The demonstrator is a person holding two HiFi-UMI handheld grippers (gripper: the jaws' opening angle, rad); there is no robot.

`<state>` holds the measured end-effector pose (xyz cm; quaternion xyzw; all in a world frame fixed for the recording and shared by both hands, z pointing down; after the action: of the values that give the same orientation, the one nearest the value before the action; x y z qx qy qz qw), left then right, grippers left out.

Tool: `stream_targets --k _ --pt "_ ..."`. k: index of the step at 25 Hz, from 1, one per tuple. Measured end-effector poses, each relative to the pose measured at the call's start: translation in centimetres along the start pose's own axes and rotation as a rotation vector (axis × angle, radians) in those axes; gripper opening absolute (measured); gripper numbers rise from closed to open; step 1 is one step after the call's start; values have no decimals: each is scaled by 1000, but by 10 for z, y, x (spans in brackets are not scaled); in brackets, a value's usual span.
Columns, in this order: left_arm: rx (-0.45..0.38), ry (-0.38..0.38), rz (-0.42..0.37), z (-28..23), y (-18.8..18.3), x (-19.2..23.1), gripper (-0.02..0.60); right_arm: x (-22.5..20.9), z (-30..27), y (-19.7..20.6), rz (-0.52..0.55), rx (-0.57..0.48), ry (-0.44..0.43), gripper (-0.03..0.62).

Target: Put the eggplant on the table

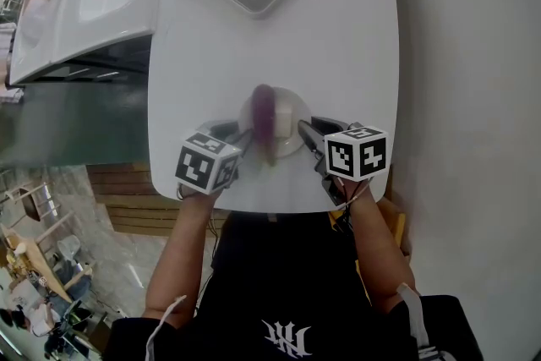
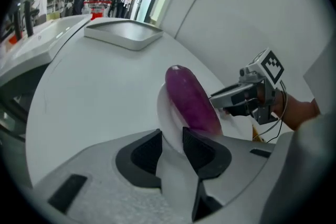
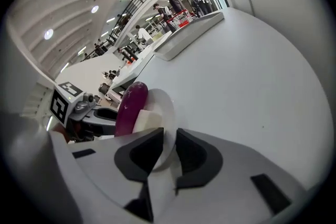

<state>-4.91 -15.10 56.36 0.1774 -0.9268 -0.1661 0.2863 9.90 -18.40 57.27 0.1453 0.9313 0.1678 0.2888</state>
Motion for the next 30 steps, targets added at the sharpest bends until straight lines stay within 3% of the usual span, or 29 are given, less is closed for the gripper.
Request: stream_targets --k 7,11,17,21,24,26,28,30 --pt "39 -102 -150 2 -8 -4 118 5 1 -4 233 -6 129 95" --pt "30 -102 -149 3 -8 -4 120 9 2 -7 355 -12 190 114" --pt "8 -109 -134 0 -6 4 130 10 -4 -11 435 -12 225 127" --pt "16 -155 -209 0 -7 2 137 13 -3 -11 486 -10 236 131" --pt "22 -189 -273 -1 -8 1 138 17 -2 -13 621 -29 282 141" --pt "2 -182 -281 -1 -7 3 138 19 -5 -13 674 -37 304 143" --pt "-61 -170 -290 4 -5 5 137 18 -4 -12 643 -53 300 141" --pt "-160 -163 -312 17 1 3 137 17 14 -16 589 -150 308 38"
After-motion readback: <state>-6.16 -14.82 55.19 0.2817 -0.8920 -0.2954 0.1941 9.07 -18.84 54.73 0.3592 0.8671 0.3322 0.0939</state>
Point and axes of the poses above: the fingertips, and each gripper's own axes: z backward along the fingers, x to its left, y out of its underside, the point moved 3 cm from there along z, backward along the fingers, and after that the axes turned 6 degrees about y, right-handed, at the moved point
